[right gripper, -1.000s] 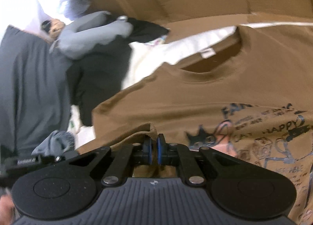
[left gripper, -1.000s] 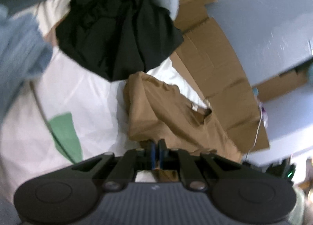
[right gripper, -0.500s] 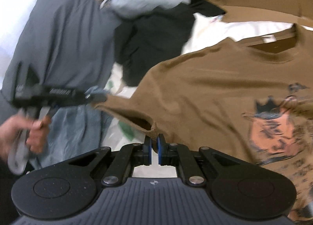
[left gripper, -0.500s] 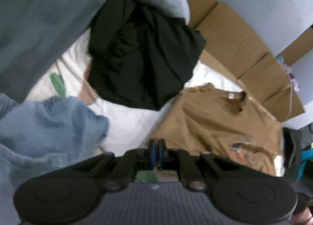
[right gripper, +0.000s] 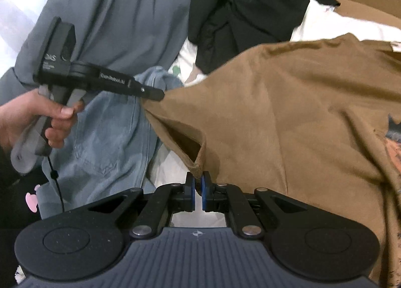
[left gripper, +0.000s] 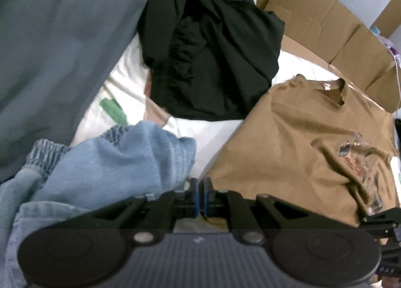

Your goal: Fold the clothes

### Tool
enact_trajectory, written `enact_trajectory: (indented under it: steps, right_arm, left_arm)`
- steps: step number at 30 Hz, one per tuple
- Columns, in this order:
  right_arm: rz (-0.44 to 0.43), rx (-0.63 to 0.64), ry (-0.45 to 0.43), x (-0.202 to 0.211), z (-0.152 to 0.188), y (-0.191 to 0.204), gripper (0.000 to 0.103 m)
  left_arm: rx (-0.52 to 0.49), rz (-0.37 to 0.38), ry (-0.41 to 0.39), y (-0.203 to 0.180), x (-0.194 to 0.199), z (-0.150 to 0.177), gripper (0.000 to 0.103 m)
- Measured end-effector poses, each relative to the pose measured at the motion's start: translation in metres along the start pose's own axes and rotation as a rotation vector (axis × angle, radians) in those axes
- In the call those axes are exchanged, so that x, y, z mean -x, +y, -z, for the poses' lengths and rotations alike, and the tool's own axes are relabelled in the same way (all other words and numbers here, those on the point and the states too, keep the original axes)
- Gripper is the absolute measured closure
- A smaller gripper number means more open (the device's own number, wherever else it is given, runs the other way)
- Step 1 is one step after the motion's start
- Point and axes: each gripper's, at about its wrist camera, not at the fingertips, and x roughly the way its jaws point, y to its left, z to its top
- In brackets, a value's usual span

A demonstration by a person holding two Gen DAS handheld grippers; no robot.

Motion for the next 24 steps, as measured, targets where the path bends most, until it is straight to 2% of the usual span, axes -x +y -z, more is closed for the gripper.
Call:
enact_trajectory:
  steps: [7, 20, 24]
  right_arm:
    - [-0.033, 0.035, 0.018, -0.016, 0.000, 0.023, 0.100]
    - [-0.059, 0.061, 0.090, -0.049, 0.009, 0.042, 0.101]
    - [-0.038, 0.056, 0.109, -0.062, 0.012, 0.044, 0.101]
  left_arm:
    - [-0.009, -0.023, -0.047, 0.007, 0.020, -0.006, 0.100]
    - [-0.095, -0.088, -0.039, 0.002, 0.012, -0.009, 0.099]
    - [-0.136, -0.117, -0.042, -0.003, 0.008, -0.006, 0.096]
